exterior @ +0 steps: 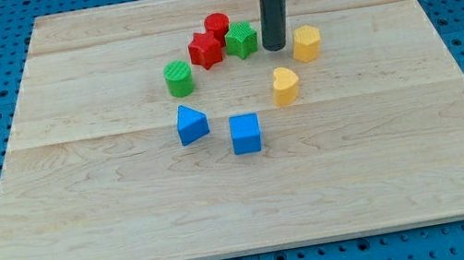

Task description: Push green star diagonally left above the blue triangle

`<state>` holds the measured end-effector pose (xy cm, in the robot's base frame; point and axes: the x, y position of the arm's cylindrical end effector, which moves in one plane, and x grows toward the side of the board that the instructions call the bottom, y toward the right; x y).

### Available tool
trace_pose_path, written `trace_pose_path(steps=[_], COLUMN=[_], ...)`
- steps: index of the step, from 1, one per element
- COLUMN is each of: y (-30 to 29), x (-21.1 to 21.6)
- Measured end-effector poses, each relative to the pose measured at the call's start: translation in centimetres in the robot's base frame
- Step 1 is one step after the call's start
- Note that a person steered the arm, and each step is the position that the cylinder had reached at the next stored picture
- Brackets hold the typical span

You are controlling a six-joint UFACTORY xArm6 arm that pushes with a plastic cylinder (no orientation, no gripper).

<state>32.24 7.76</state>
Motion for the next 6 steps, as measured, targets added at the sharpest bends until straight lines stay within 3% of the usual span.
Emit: trace_pose_path(steps=[1,5,6], y=[-0.6,-10.9,-7.9], x=[-3.6,6.5,8.8])
